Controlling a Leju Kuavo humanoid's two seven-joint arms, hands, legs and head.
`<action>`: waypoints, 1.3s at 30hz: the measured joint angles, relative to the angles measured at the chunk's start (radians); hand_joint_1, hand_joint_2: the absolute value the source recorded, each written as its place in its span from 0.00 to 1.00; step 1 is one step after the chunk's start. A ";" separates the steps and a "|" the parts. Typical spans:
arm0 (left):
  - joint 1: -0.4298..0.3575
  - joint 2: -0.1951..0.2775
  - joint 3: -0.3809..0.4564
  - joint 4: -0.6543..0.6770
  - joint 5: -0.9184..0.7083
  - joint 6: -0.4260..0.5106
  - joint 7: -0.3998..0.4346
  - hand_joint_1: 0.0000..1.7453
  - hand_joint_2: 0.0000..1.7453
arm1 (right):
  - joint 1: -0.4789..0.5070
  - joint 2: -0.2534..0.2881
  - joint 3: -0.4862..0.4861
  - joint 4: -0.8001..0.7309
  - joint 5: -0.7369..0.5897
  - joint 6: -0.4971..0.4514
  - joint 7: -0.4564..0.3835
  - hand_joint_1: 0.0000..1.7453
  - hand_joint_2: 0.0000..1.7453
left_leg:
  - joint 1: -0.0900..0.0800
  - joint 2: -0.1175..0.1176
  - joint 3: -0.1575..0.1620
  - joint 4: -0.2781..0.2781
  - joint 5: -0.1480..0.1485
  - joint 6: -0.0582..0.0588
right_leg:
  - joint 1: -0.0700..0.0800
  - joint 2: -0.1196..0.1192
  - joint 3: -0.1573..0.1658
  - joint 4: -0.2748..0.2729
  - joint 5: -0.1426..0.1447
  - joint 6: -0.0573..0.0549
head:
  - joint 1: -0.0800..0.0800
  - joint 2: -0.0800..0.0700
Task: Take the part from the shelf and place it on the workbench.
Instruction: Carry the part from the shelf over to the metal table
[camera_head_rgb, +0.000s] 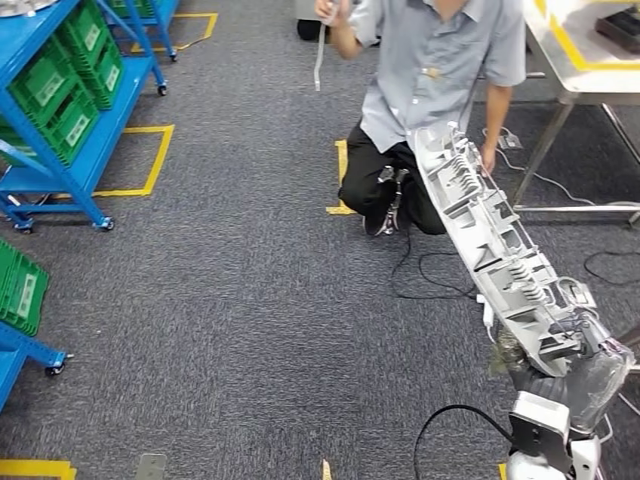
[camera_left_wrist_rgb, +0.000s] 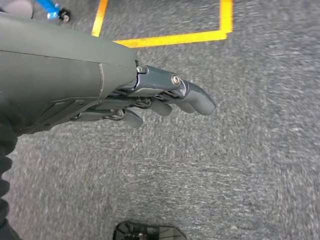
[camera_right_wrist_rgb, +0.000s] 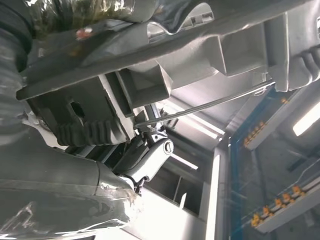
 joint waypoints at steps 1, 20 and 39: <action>-0.001 0.000 0.000 0.000 -0.001 0.000 0.000 0.00 1.00 | 0.001 0.000 -0.006 0.000 0.007 0.000 -0.002 1.00 1.00 | -0.002 0.007 0.000 0.002 -0.001 -0.003 | 0.002 0.009 0.001 0.000 0.001 -0.008 | 0.000 0.000; -0.009 -0.007 -0.006 0.000 -0.030 -0.013 0.004 0.00 1.00 | -0.001 0.051 -0.173 -0.020 0.130 0.000 -0.052 1.00 1.00 | 0.013 -0.109 -0.010 -0.003 0.013 0.018 | 0.004 0.135 -0.046 0.039 -0.007 -0.008 | -0.001 0.000; -0.007 -0.011 -0.023 0.000 -0.043 -0.008 0.016 0.00 1.00 | -0.003 0.059 -0.227 -0.030 0.200 0.000 -0.034 1.00 1.00 | 0.011 -0.068 -0.123 0.279 -0.143 -0.024 | 0.000 0.078 0.002 -0.009 0.011 -0.044 | -0.008 0.000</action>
